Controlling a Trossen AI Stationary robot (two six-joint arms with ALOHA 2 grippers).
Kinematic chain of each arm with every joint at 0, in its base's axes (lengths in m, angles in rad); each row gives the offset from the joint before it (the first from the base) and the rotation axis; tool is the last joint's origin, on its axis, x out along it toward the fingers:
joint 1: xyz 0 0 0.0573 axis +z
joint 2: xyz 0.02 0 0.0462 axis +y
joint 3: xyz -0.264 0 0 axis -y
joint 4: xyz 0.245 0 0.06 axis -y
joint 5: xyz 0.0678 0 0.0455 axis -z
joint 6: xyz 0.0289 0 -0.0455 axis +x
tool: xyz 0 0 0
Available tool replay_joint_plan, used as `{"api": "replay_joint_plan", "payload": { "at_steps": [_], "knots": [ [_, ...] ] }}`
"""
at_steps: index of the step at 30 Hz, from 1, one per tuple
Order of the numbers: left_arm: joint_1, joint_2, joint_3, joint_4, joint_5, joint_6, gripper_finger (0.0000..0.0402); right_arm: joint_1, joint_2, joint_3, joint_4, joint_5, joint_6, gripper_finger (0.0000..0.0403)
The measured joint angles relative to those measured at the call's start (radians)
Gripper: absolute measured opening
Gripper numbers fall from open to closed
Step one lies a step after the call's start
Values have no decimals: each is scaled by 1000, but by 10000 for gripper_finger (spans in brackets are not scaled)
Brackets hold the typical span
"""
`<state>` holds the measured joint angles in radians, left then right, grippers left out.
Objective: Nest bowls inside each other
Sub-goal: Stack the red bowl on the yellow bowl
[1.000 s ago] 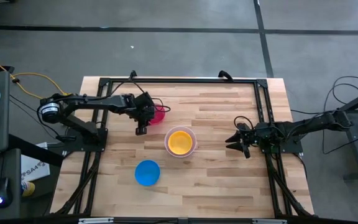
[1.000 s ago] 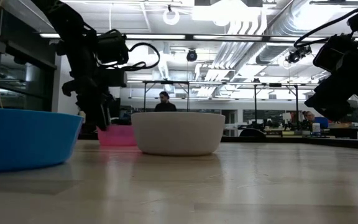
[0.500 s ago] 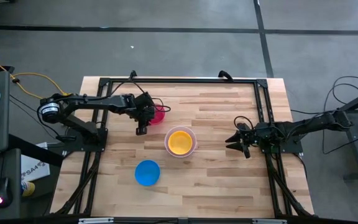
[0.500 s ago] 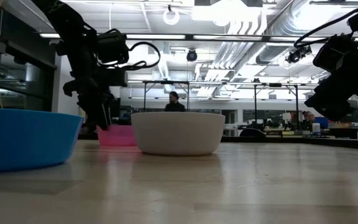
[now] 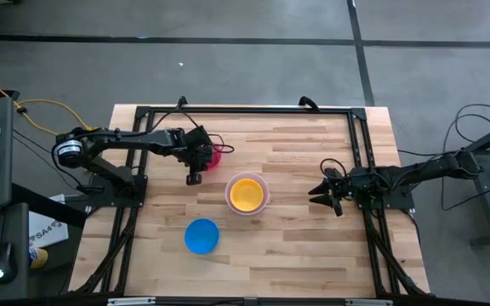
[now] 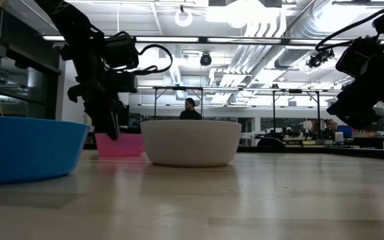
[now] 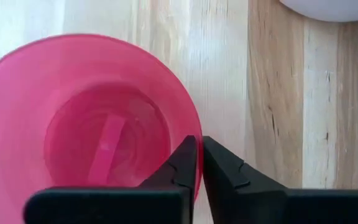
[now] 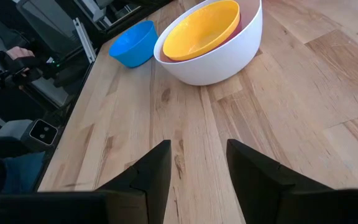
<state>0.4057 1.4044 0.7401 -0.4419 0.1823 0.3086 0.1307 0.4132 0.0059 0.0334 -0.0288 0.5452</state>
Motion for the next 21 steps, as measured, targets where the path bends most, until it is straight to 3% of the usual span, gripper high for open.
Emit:
{"api": "replay_joint_plan", "payload": {
  "at_steps": [21],
  "knots": [
    [0, 35, 1, 3, 14, 1, 1, 0, 0, 0, 0, 0, 0, 148]
  ]
}}
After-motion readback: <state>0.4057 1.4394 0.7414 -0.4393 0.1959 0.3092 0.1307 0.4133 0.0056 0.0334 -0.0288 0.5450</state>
